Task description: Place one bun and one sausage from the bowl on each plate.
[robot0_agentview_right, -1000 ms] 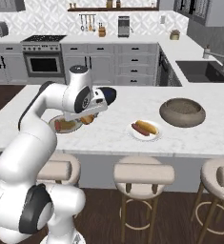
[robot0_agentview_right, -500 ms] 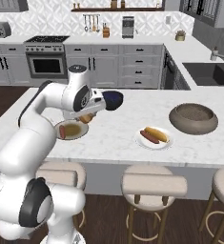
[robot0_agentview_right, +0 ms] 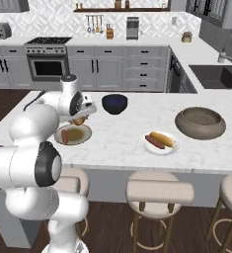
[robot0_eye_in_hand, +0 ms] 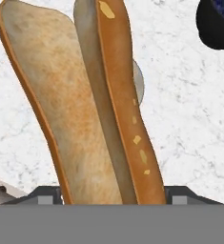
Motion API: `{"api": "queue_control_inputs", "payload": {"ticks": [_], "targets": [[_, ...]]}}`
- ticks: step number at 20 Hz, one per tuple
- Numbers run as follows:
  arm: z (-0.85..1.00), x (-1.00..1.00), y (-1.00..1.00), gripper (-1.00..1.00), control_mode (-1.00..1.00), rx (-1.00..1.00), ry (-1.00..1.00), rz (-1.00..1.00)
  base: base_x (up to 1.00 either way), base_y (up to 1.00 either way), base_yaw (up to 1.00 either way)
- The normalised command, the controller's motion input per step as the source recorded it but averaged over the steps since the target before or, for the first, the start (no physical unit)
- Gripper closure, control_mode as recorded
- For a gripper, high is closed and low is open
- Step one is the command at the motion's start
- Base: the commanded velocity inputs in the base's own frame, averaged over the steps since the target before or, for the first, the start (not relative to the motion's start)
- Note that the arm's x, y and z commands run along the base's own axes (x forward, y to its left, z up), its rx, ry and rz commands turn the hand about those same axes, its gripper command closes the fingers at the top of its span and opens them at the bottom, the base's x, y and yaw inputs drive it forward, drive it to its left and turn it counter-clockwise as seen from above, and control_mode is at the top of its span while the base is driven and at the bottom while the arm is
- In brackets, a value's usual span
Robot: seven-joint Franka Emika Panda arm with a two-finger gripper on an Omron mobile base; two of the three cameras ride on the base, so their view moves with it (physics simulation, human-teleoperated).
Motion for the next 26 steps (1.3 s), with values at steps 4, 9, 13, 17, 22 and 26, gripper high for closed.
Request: {"api": "queue_control_inputs", "payload": {"ticks": [4, 9, 13, 17, 22, 26], "targets": [[-0.33, 1.0, 0.83, 1.0, -1.0, -0.01, 0.1, 0.0, 0.0, 0.0, 0.0], [-0.65, 0.98, 0.37, 1.0, -1.0, 0.0, 0.1, 0.0, 0.0, 0.0, 0.0], [-0.62, 0.6, 0.07, 1.0, -1.0, 0.04, 0.07, 0.02, 0.0, 0.0, 0.0], [-0.06, 0.06, -0.06, 1.0, -1.0, 0.05, 0.1, 0.02, 0.0, 0.0, 0.0], [-0.09, 0.0, 0.0, 1.0, -1.0, 0.01, 0.21, 0.01, 0.0, 0.0, 0.0], [-0.21, -0.04, 0.0, 1.0, -1.0, -0.01, 0.17, 0.0, 0.0, 0.0, 0.0]]}}
